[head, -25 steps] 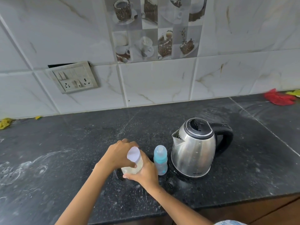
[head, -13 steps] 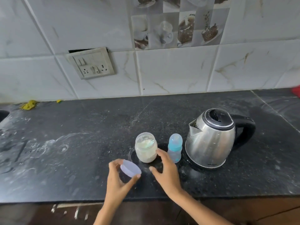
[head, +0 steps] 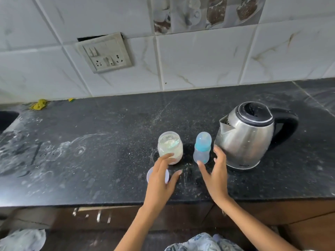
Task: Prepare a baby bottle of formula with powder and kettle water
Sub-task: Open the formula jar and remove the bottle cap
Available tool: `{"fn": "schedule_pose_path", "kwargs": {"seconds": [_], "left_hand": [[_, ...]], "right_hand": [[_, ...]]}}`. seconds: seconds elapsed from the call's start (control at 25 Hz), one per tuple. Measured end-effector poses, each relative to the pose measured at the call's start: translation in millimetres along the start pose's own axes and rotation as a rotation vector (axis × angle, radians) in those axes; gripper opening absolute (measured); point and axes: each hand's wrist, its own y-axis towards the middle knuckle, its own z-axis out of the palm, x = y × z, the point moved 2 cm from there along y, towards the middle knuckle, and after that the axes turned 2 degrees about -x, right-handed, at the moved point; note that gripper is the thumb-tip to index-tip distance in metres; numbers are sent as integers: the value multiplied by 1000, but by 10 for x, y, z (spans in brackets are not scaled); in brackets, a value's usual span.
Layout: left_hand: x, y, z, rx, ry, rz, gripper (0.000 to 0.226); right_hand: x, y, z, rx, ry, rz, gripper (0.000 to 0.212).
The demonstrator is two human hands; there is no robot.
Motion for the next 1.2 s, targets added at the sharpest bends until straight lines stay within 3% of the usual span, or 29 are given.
{"fn": "schedule_pose_path", "kwargs": {"seconds": [0.12, 0.24, 0.52, 0.64, 0.84, 1.0, 1.08, 1.2], "left_hand": [[-305, 330, 422, 150, -94, 82, 64], [-317, 700, 721, 319, -139, -57, 84], [-92, 1050, 716, 467, -65, 100, 77], [-121, 1038, 787, 436, -38, 101, 75], [-191, 916, 850, 145, 137, 9, 64], [-264, 904, 833, 50, 222, -41, 46], [-278, 919, 828, 97, 250, -41, 50], [-239, 939, 799, 360, 192, 9, 75]], "right_hand": [[-41, 123, 54, 98, 60, 163, 80], [-30, 281, 87, 161, 133, 153, 63], [-167, 394, 91, 187, 144, 140, 49], [-137, 363, 121, 103, 128, 137, 48], [-9, 328, 179, -121, -29, 155, 39], [51, 288, 258, -211, -116, 175, 21], [87, 276, 265, -222, -116, 190, 28], [56, 270, 252, -198, -123, 207, 34]]}}
